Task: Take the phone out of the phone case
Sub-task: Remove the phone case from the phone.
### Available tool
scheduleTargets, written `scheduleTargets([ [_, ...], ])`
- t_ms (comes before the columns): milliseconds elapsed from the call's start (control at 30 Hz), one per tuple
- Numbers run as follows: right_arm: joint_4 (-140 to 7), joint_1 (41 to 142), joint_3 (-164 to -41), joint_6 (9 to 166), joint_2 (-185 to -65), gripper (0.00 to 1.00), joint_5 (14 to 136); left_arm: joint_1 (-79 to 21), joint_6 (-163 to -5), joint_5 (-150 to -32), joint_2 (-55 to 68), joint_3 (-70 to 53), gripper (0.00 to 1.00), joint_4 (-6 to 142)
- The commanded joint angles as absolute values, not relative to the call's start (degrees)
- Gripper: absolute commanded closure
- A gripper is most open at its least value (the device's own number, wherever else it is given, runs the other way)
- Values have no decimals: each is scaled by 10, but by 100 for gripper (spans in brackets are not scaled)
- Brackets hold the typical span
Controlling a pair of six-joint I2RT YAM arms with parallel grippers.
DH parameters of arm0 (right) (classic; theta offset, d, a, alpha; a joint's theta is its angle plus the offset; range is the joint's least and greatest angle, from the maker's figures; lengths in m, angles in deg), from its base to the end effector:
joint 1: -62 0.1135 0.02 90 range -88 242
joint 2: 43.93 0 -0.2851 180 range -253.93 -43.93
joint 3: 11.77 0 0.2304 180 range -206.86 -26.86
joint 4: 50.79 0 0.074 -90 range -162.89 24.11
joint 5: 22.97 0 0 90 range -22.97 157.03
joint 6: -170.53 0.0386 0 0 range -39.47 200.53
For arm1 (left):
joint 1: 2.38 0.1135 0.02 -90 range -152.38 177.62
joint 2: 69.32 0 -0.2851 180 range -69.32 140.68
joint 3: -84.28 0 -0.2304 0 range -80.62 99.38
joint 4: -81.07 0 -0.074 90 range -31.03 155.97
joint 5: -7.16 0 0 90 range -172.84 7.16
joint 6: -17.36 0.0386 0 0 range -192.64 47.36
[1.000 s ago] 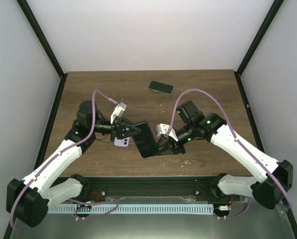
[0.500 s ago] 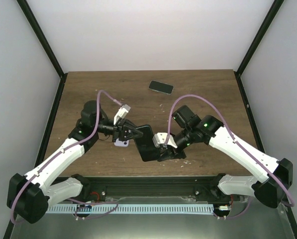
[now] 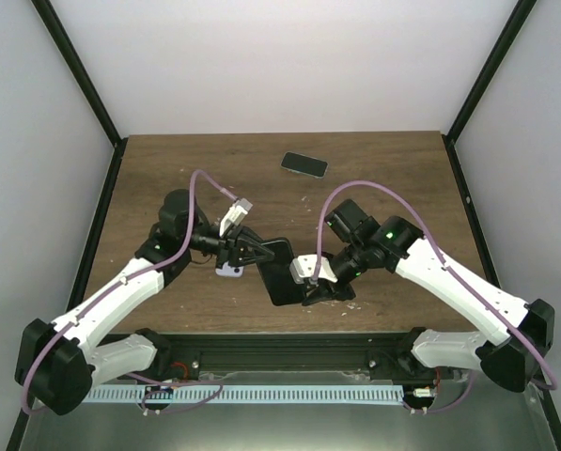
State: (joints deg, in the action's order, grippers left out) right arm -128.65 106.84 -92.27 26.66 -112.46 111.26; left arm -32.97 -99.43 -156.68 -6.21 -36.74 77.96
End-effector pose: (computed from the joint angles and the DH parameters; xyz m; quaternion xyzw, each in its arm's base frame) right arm 0.1105 0.1478 0.3338 -0.7387 0.5305 0.3518 0.2219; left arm 0.1575 -0.1362 0.3405 0.4168 0.5864 -0.6491 0.2472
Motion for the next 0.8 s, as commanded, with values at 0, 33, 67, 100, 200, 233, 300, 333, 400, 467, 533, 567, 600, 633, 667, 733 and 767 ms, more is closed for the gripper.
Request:
scheduleTargets([
  [0, -1260, 1071, -962, 212, -1124, 75, 1068, -342, -1013, -1623, -55, -361, 100, 785],
  [33, -1257, 1071, -961, 210, -1123, 75, 1066, -344, -1014, -1624, -53, -361, 100, 785],
  [67, -1254, 1072, -961, 209, -1122, 75, 1065, -344, -1014, -1624, -52, -361, 100, 784],
  [100, -1252, 1071, -960, 208, -1121, 74, 1065, -346, -1015, -1626, -51, -362, 100, 784],
  [200, -1240, 1071, -956, 207, -1115, 74, 1059, -347, -1015, -1631, -47, -360, 100, 784],
  [233, -1244, 1072, -956, 203, -1115, 71, 1063, -347, -1014, -1632, -45, -360, 100, 785],
  [300, -1251, 1072, -963, 201, -1114, 70, 1073, -348, -1015, -1630, -43, -361, 100, 784],
  [333, -1253, 1071, -967, 203, -1114, 70, 1077, -349, -1015, -1630, -43, -362, 100, 784],
  [400, -1254, 1071, -972, 202, -1113, 70, 1074, -352, -1015, -1631, -45, -362, 100, 784],
  [467, -1243, 1071, -968, 202, -1108, 70, 1056, -352, -1015, -1632, -45, -361, 100, 785],
  [533, -1233, 1071, -962, 202, -1104, 70, 1028, -352, -1014, -1628, -44, -360, 100, 781],
  [567, -1229, 1072, -960, 201, -1103, 70, 1019, -352, -1014, -1627, -44, -360, 100, 781],
  [600, -1227, 1071, -960, 201, -1102, 71, 1012, -352, -1014, -1627, -44, -361, 100, 781],
  [633, -1227, 1071, -961, 202, -1101, 71, 1010, -352, -1015, -1628, -45, -361, 100, 781],
  [667, -1227, 1071, -961, 202, -1100, 71, 1012, -352, -1015, -1629, -45, -361, 100, 781],
  [733, -1216, 1070, -957, 206, -1095, 71, 1010, -354, -1015, -1630, -45, -361, 100, 781],
  [767, -1211, 1070, -955, 209, -1094, 71, 1008, -355, -1015, -1630, -45, -361, 100, 781],
])
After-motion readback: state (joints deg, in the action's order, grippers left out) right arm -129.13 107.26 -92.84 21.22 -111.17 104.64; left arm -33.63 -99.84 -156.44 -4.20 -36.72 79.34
